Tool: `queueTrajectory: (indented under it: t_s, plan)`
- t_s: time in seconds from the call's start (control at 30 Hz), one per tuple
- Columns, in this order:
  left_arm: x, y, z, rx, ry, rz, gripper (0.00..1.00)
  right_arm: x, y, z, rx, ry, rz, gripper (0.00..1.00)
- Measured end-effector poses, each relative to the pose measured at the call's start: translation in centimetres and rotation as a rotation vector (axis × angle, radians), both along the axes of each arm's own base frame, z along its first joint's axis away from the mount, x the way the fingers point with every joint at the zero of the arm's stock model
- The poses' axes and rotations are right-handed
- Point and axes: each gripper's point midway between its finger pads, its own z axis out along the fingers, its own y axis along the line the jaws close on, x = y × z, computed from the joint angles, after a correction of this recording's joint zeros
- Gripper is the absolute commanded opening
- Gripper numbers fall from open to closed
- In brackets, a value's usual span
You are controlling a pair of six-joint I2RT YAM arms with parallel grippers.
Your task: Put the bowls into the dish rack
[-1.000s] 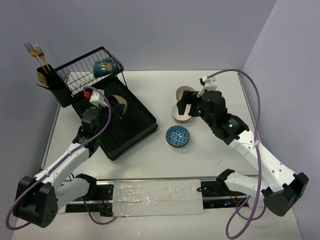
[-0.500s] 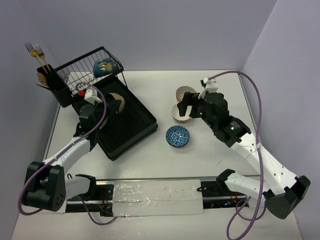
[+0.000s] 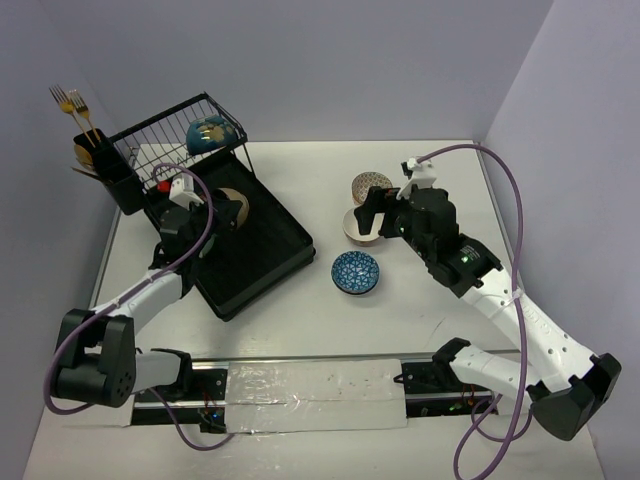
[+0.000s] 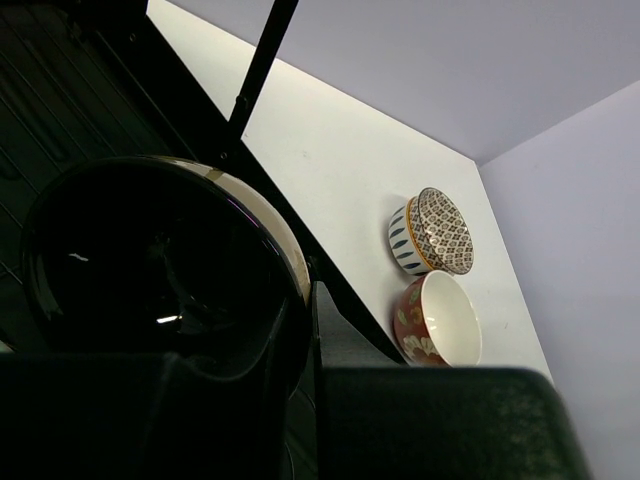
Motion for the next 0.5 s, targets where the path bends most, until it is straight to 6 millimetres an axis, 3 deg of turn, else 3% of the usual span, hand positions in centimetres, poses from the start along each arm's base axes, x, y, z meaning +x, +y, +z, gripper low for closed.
queueTrajectory:
  t_s: [0.5]
  plan:
    - [0.6,0.2,-1.4,0.012,0.022,0.006,0.0,-0.2,0.3,0.0,0.006,-0.006,0.025,0.94]
